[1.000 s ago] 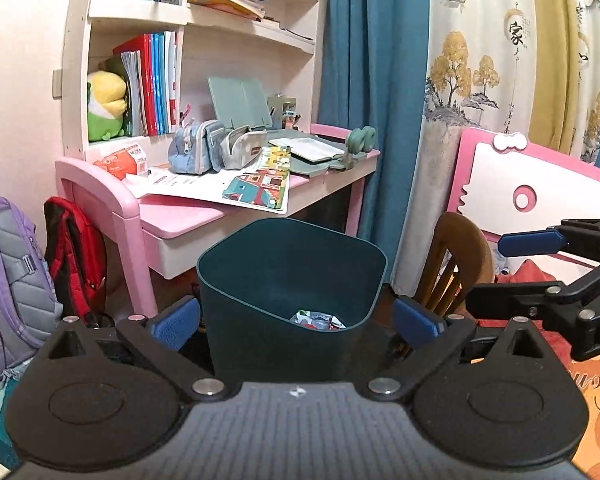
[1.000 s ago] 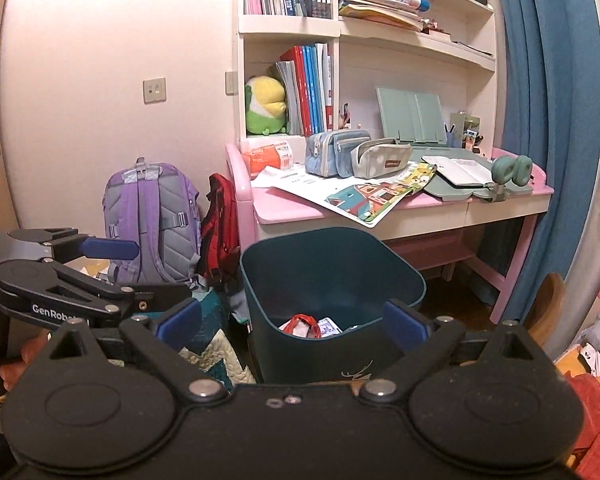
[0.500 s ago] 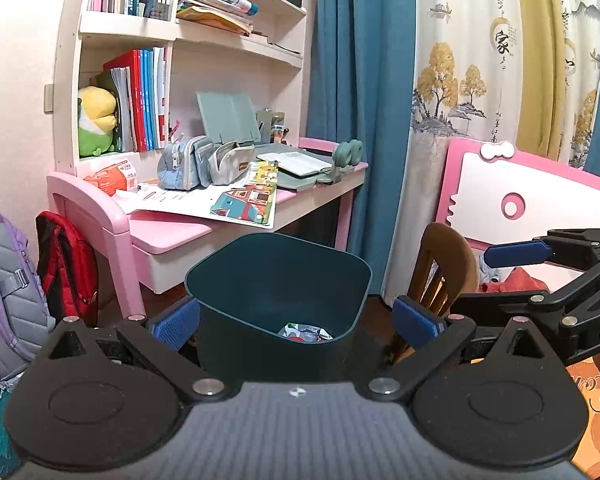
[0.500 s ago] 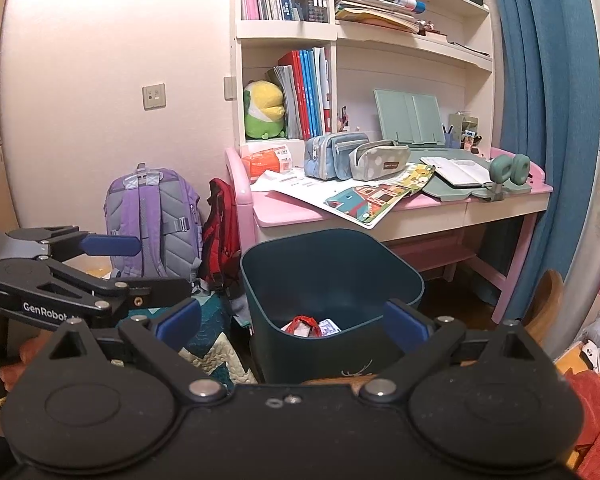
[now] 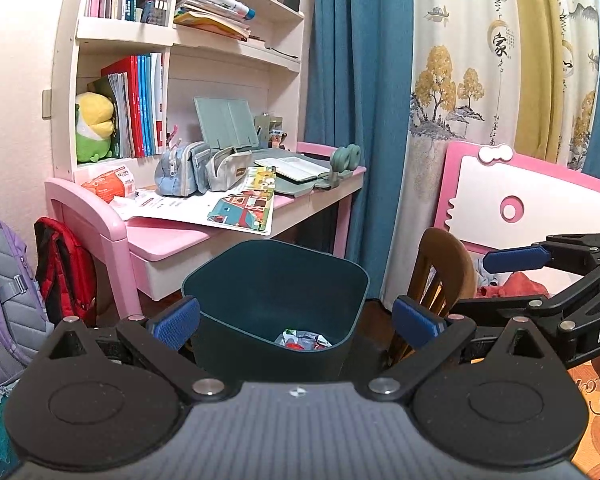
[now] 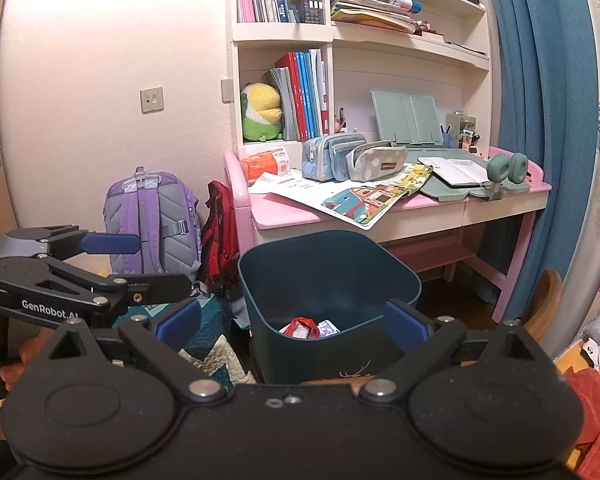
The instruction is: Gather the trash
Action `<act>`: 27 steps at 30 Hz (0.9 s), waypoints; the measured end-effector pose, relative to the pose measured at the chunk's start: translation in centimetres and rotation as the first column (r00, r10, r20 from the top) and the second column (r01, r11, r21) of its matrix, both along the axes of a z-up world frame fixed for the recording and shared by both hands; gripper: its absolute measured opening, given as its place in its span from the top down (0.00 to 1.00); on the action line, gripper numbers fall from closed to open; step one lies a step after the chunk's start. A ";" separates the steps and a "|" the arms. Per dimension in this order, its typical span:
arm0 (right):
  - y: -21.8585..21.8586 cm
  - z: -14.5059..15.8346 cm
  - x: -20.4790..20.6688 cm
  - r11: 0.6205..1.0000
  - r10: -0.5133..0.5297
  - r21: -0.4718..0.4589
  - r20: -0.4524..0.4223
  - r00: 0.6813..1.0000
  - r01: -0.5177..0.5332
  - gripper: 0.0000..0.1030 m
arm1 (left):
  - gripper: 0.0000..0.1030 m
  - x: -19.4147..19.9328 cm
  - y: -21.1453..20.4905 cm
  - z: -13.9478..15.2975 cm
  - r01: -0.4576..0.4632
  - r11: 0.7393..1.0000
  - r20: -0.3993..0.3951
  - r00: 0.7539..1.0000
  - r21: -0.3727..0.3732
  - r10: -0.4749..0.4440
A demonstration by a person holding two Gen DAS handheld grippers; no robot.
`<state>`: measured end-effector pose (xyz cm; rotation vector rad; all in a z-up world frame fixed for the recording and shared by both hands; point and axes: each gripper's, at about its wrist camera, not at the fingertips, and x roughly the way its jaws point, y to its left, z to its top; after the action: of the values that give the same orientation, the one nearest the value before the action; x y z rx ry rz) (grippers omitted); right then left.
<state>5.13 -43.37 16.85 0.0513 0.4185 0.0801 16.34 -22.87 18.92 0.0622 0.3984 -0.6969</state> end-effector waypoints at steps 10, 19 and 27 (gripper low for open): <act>0.1 0.0 0.0 1.000 -0.002 0.001 0.000 1.000 0.002 0.05 | 0.00 0.1 0.1 -0.1 -0.003 1.000 -0.005 1.000 -0.006 0.003; 0.2 0.0 0.0 1.000 -0.006 0.001 0.002 1.000 0.006 0.05 | 0.00 0.2 0.1 -0.2 -0.002 1.000 -0.010 1.000 -0.012 0.002; 0.4 0.0 -0.2 1.000 -0.013 0.006 0.009 1.000 0.013 0.05 | 0.00 0.1 0.1 -0.2 0.004 1.000 -0.008 1.000 -0.018 -0.004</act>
<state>4.92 -42.99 16.88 0.0594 0.4090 0.0683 16.44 -22.81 18.76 0.0433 0.4004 -0.7046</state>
